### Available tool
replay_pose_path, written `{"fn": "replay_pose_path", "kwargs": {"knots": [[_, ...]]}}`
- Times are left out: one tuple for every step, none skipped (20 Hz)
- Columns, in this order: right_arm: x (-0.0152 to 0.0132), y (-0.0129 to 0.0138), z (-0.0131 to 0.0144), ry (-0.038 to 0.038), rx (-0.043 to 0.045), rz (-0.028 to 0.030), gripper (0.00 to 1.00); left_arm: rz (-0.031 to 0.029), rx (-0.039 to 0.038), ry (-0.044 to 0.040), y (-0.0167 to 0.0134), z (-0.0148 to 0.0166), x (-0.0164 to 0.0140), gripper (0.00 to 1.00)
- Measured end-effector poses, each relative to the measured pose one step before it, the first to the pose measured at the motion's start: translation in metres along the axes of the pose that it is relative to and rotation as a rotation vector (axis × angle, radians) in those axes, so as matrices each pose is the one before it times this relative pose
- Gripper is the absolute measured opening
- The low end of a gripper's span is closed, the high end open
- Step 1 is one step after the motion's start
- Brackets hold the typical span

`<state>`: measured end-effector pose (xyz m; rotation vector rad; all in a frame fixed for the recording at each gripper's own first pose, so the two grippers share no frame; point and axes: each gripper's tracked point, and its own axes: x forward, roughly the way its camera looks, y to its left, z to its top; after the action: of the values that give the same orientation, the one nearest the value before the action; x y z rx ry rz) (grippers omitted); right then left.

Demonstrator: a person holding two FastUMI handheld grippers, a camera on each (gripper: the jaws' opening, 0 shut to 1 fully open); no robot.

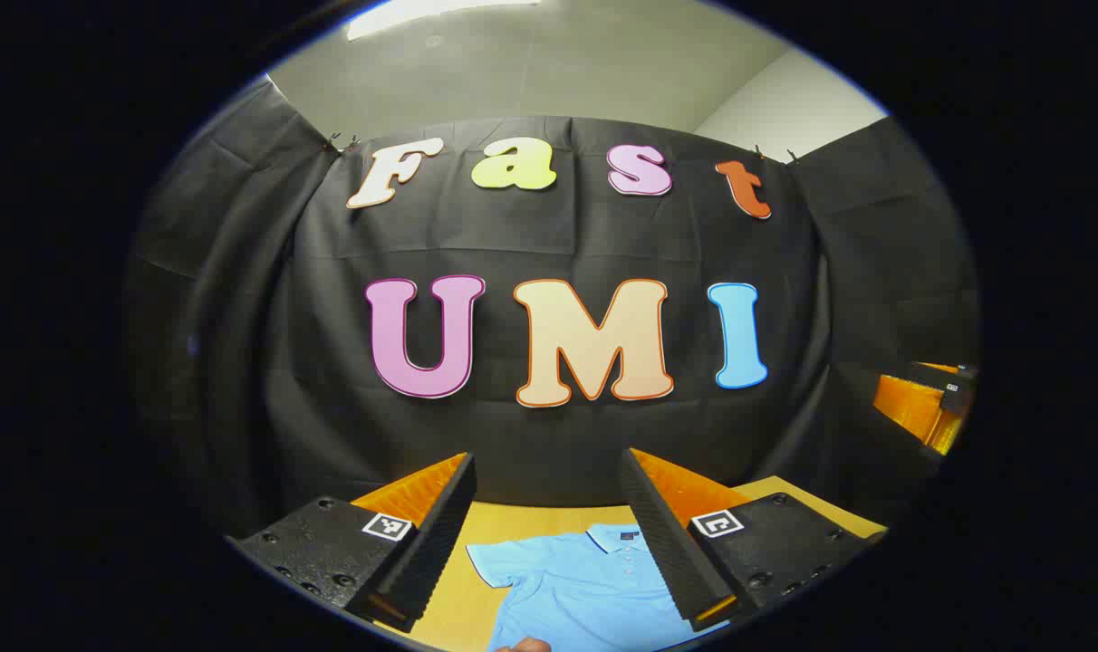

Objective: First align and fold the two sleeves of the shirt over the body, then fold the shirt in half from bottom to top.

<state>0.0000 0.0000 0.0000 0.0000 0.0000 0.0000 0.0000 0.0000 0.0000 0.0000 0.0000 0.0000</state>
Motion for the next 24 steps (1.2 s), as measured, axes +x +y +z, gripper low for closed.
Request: {"fn": "replay_pose_path", "kwargs": {"knots": [[-0.00016,-0.00108,0.00053,-0.00051,-0.00468,0.00109,0.97,0.00113,0.00099,0.00065,-0.00017,-0.00029,-0.00054,0.95],[0.00035,0.00056,0.00191,-0.00323,-0.00092,0.00291,0.97,0.00142,0.00073,-0.00315,0.00028,0.00144,-0.00023,0.95],[-0.00114,0.00078,0.00140,-0.00360,0.00059,0.00087,0.97,0.00051,0.00118,-0.00443,-0.00002,0.00107,-0.00091,0.95],[-0.00019,0.00045,0.00216,-0.00343,0.00102,0.00389,0.98,0.00175,0.00140,-0.00565,-0.00023,0.00243,0.00051,0.95],[0.00034,0.00007,-0.00027,-0.00036,-0.00104,-0.00009,0.97,-0.00153,0.00176,-0.00142,-0.00081,-0.00073,0.00005,0.95],[0.00030,-0.00021,0.00051,0.00145,-0.00241,0.00074,0.98,-0.00143,-0.00049,-0.00140,-0.00062,0.00043,-0.00012,0.95],[-0.00048,-0.00030,-0.00069,-0.00065,-0.00324,-0.00167,0.97,-0.00258,-0.00318,0.00011,-0.00071,-0.00046,0.00088,0.95],[-0.00025,-0.00105,0.00170,-0.00180,-0.00156,-0.00314,0.97,-0.00183,-0.00399,0.00053,-0.00083,-0.00013,-0.00047,0.95],[-0.00005,-0.00037,0.00067,-0.00325,-0.00048,0.00033,0.98,0.00063,-0.00139,0.00061,0.00007,-0.00041,-0.00018,0.95],[-0.00034,-0.00030,0.00074,-0.00348,0.00080,-0.00180,0.97,0.00178,0.00099,-0.00030,0.00042,0.00061,0.00033,0.95],[-0.00011,0.00031,0.00005,-0.00101,0.00069,0.00064,0.97,0.00242,0.00118,-0.00166,0.00052,-0.00009,0.00023,0.95],[0.00076,-0.00012,-0.00023,0.00150,0.00040,0.00033,0.98,0.00214,0.00042,0.00032,0.00013,0.00060,-0.00028,0.95],[0.00007,-0.00050,-0.00121,0.00230,0.00084,0.00030,0.98,0.00259,-0.00084,-0.00043,0.00073,-0.00051,0.00020,0.95],[0.00076,-0.00092,-0.00131,0.00142,0.00120,0.00007,0.98,0.00068,-0.00025,0.00179,-0.00042,-0.00026,0.00002,0.95],[-0.00014,-0.00060,0.00014,0.00177,0.00204,-0.00060,0.97,0.00164,-0.00026,0.00041,-0.00036,-0.00011,-0.00003,0.95],[0.00009,-0.00006,-0.00052,0.00040,0.00358,0.00034,0.98,0.00084,0.00154,0.00193,-0.00052,-0.00022,-0.00085,0.95],[-0.00001,-0.00097,-0.00039,0.00189,0.00298,0.00103,0.98,0.00396,0.00334,0.00182,0.00036,-0.00059,0.00036,0.95],[0.00096,-0.00142,-0.00136,0.00312,0.00108,0.00098,0.98,0.00191,0.00221,-0.00009,-0.00086,0.00037,-0.00081,0.95],[-0.00004,-0.00186,-0.00309,0.00345,0.00020,0.00124,0.97,0.00368,0.00206,0.00181,-0.00051,-0.00163,-0.00200,0.95],[0.00218,-0.00101,-0.00304,0.00438,0.00051,0.00164,0.98,0.00470,0.00128,0.00190,-0.00071,0.00026,-0.00152,0.95],[0.00216,-0.00178,-0.00387,0.00613,0.00272,0.00425,0.98,0.00618,-0.00080,0.00238,0.00007,-0.00104,-0.00114,0.95],[0.00262,-0.00159,-0.00695,0.01114,0.00319,0.00596,0.97,0.00530,-0.00123,-0.00099,-0.00166,-0.00067,-0.00252,0.95],[0.00446,-0.00302,-0.01078,0.02603,0.00250,0.00311,0.98,0.00520,0.00266,0.00147,-0.00079,-0.00124,-0.00207,0.95],[0.00531,-0.00287,-0.01179,0.02604,0.00249,0.00571,0.98,0.00523,0.00541,-0.01008,0.00066,0.00020,-0.00147,0.95]]}}
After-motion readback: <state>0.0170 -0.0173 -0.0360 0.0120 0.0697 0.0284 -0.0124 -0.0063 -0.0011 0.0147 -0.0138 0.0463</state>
